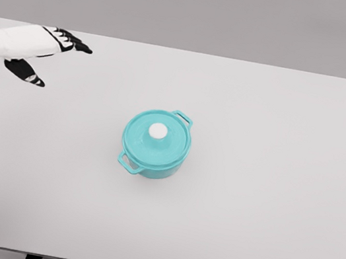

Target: Open the lid of the pot with left arm

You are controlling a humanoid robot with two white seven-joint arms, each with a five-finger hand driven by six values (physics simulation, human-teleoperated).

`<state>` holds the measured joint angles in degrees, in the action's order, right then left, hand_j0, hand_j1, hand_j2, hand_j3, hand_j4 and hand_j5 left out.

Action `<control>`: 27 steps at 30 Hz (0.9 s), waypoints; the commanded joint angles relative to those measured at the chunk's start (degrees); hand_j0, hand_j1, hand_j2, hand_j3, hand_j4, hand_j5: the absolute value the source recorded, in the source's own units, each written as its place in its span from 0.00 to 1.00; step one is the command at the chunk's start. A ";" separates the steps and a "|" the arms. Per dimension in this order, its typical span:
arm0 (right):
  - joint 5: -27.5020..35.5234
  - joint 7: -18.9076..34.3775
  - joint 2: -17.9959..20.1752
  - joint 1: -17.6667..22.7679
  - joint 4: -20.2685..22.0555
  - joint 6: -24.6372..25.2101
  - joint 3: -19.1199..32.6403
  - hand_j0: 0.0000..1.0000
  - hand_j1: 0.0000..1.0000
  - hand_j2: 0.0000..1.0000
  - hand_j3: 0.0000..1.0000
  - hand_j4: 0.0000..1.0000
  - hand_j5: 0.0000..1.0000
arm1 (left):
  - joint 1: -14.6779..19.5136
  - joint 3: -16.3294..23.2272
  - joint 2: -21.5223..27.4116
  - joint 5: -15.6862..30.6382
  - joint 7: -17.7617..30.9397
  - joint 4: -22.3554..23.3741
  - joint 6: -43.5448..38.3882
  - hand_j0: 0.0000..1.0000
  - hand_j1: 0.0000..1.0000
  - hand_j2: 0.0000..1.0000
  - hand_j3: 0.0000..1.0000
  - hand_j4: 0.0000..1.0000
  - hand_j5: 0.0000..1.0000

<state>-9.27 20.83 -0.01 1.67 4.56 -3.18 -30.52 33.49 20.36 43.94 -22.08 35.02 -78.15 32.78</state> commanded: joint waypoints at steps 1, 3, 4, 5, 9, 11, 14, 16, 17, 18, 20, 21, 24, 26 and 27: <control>-0.04 0.00 0.01 0.00 0.01 -0.25 0.02 1.00 1.00 1.00 1.00 1.00 1.00 | 0.00 0.38 0.01 0.29 -0.02 0.01 -0.08 1.00 1.00 1.00 1.00 1.00 1.00; -0.13 -0.09 0.01 0.00 0.01 -0.08 -0.07 1.00 1.00 1.00 1.00 1.00 1.00 | 0.00 0.64 0.01 0.29 -0.02 0.01 -0.08 1.00 1.00 1.00 1.00 1.00 1.00; -0.05 0.00 0.01 -0.09 0.01 0.01 -0.07 1.00 1.00 1.00 1.00 1.00 1.00 | -0.09 0.73 0.01 0.29 -0.02 0.01 -0.08 1.00 1.00 1.00 1.00 1.00 1.00; -0.05 0.00 0.01 0.17 -0.17 0.19 -0.07 1.00 1.00 1.00 1.00 1.00 1.00 | -0.09 1.00 0.01 0.29 -0.02 0.01 -0.08 1.00 1.00 1.00 1.00 1.00 1.00; -0.05 0.00 0.01 0.44 -0.08 0.19 -0.07 1.00 1.00 1.00 1.00 1.00 1.00 | 0.35 3.63 -0.43 0.29 -0.02 -0.43 -0.17 1.00 1.00 1.00 1.00 1.00 1.00; -0.05 0.00 0.01 0.44 -0.08 0.19 -0.07 1.00 1.00 1.00 1.00 1.00 1.00 | 0.53 4.34 -1.75 0.29 -0.02 -0.87 -0.17 1.00 1.00 1.00 1.00 1.00 1.00; -0.05 0.00 0.01 0.44 -0.08 0.19 -0.07 1.00 1.00 1.00 1.00 1.00 1.00 | 0.79 5.30 -2.02 0.29 -0.02 -4.46 -0.08 1.00 1.00 1.00 1.00 1.00 1.00; -0.05 0.00 0.01 0.44 -0.08 0.19 -0.07 1.00 1.00 1.00 1.00 1.00 1.00 | 0.88 7.59 -1.58 0.37 -0.02 -6.31 0.01 1.00 1.00 1.00 1.00 1.00 1.00; -0.05 0.00 0.01 0.44 -0.08 0.19 -0.07 1.00 1.00 1.00 1.00 1.00 1.00 | 1.05 8.03 -1.23 0.99 -0.02 -7.19 0.01 1.00 1.00 1.00 1.00 1.00 1.00; -0.05 0.00 0.01 0.44 -0.08 0.19 -0.07 1.00 1.00 1.00 1.00 1.00 1.00 | 3.33 12.76 1.49 6.42 -0.02 -9.74 -0.17 1.00 1.00 1.00 1.00 1.00 1.00; -0.05 0.00 0.01 0.44 -0.08 0.19 -0.07 1.00 1.00 1.00 1.00 1.00 1.00 | 10.71 23.22 4.75 14.96 -0.02 -11.50 0.44 1.00 1.00 1.00 1.00 1.00 1.00; -0.05 0.00 0.01 0.44 -0.08 0.28 -0.07 1.00 1.00 1.00 1.00 1.00 1.00 | 12.13 24.99 5.63 15.05 -0.02 -12.38 2.22 1.00 1.00 1.00 1.00 1.00 1.00; -0.05 0.00 0.01 0.44 -0.08 0.28 -0.07 1.00 1.00 1.00 1.00 1.00 1.00 | 14.23 27.45 5.10 15.05 -0.02 -14.57 2.22 1.00 1.00 1.00 1.00 1.00 1.00; -0.05 0.00 0.01 0.44 -0.08 0.28 -0.07 1.00 1.00 1.00 1.00 1.00 1.00 | 16.78 29.82 4.40 15.05 -0.02 -15.89 2.22 1.00 1.00 1.00 1.00 1.00 1.00; -0.05 0.00 0.01 0.44 -0.08 0.19 -0.07 1.00 1.00 1.00 1.00 1.00 1.00 | 19.32 31.92 3.61 14.97 -0.02 -16.42 2.22 1.00 1.00 1.00 1.00 1.00 1.00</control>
<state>-9.32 20.81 -0.01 2.11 4.49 -2.96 -30.56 53.96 48.79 47.99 -7.89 35.02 -92.97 34.91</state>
